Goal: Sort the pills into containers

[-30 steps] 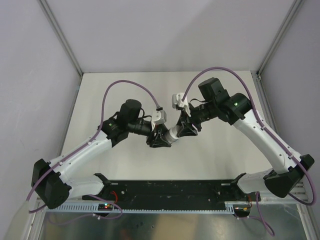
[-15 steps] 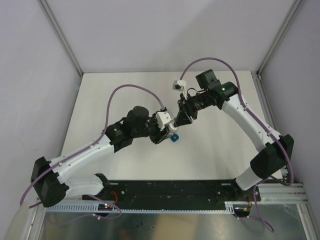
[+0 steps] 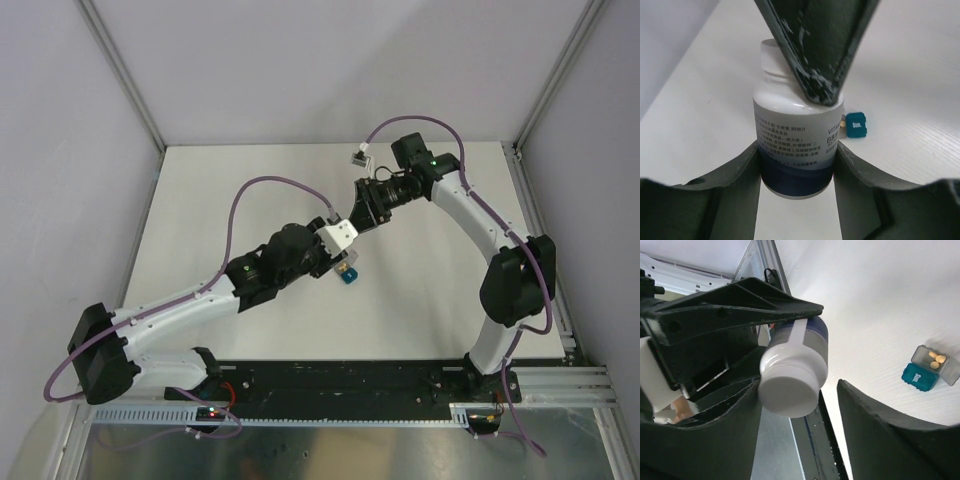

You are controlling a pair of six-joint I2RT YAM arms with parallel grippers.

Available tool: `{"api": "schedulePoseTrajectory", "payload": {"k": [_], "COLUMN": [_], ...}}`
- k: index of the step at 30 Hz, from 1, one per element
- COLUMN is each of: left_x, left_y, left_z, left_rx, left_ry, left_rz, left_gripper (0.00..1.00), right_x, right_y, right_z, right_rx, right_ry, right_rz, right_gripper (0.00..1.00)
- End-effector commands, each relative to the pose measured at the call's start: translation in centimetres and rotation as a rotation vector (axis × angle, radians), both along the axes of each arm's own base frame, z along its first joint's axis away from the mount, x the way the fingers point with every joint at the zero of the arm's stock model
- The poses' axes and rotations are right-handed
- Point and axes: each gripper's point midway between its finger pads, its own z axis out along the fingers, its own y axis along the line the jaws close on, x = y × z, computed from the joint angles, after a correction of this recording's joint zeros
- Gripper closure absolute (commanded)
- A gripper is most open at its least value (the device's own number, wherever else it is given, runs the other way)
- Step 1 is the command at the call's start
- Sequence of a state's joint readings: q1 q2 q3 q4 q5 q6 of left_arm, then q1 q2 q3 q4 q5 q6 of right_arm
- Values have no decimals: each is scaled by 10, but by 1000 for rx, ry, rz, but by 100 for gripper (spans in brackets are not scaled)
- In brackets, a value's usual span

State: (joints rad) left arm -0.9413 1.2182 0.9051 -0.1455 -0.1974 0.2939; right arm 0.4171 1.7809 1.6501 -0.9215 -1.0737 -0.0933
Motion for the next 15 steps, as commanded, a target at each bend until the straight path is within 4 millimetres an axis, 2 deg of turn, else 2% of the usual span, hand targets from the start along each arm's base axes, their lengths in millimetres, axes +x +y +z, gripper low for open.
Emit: {"api": "schedulePoseTrajectory", "payload": {"k": [1, 5, 11, 15], "left_x": [17, 15, 6, -9], "left_y": [-5, -6, -11, -19], "left_z": [44, 43, 47, 49], "left_rx": [-87, -81, -120, -175], "left_ry": [-150, -154, -134, -35], "left_rz": [39, 21, -50, -182], "left_gripper": [100, 100, 100, 100], "right_x": [1, -2, -11, -16], "right_y": [-2, -13, -29, -39], "right_z": [26, 42, 61, 68], "right_rx": [38, 52, 43, 17], "right_ry": [-64, -139, -293, -406], "right_rz": [-4, -9, -10, -4], "right_gripper": [28, 19, 16, 15]}}
